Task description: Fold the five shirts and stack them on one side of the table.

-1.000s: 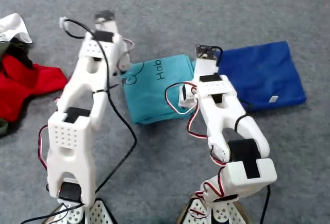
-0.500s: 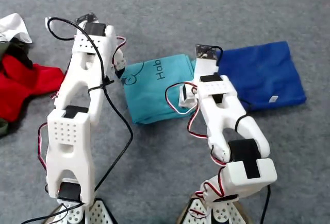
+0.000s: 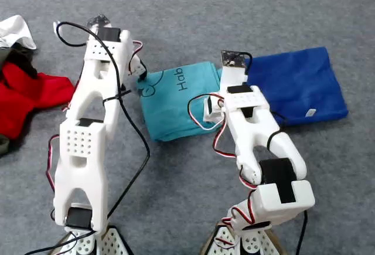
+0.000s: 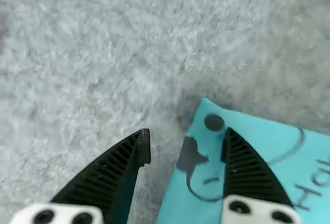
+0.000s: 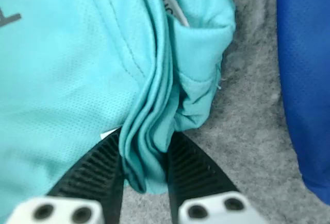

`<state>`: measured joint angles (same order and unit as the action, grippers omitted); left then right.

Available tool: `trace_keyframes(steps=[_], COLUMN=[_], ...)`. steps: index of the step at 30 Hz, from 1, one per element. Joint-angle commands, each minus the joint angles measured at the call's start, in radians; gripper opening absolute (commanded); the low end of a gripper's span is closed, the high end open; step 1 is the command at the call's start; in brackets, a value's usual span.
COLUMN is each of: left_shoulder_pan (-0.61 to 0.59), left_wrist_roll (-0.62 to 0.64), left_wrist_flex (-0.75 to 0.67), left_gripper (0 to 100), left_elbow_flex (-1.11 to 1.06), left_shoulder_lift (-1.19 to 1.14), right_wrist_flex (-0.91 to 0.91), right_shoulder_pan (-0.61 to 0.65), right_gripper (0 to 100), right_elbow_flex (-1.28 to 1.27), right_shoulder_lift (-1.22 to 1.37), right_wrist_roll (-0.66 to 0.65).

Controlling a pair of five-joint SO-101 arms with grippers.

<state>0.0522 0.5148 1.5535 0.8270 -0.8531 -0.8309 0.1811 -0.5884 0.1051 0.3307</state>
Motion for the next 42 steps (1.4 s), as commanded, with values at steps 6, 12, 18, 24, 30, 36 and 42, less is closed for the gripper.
trace_keyframes(steps=[6,12,18,24,30,36,42], left_shoulder_pan=[0.028,0.031,0.043,0.049,0.052,0.072,0.109], left_wrist_roll=[0.006,0.011,0.011,0.009,0.005,-0.051,-0.051], left_wrist_flex=[-0.049,-0.051,-0.043,-0.015,-0.015,0.011,0.083], left_gripper=[24,14,5,2,2,2,2], left_elbow_flex=[0.103,0.164,0.293,0.356,0.368,0.488,0.861], left_shoulder_lift=[-0.073,-0.163,-0.259,-0.294,-0.303,-0.292,-0.292], right_wrist_flex=[0.035,0.037,0.037,0.037,0.034,0.029,0.002], right_shoulder_pan=[-0.015,-0.015,-0.015,-0.015,-0.015,-0.018,-0.038], right_gripper=[0.2,0.2,0.2,0.2,0.2,0.2,0.2], right_elbow_flex=[0.001,0.001,0.001,0.001,0.001,0.01,0.024], right_shoulder_lift=[-0.001,-0.001,-0.001,-0.001,-0.001,-0.022,-0.232], right_wrist_roll=[-0.009,-0.009,-0.009,-0.009,-0.009,-0.011,-0.011])
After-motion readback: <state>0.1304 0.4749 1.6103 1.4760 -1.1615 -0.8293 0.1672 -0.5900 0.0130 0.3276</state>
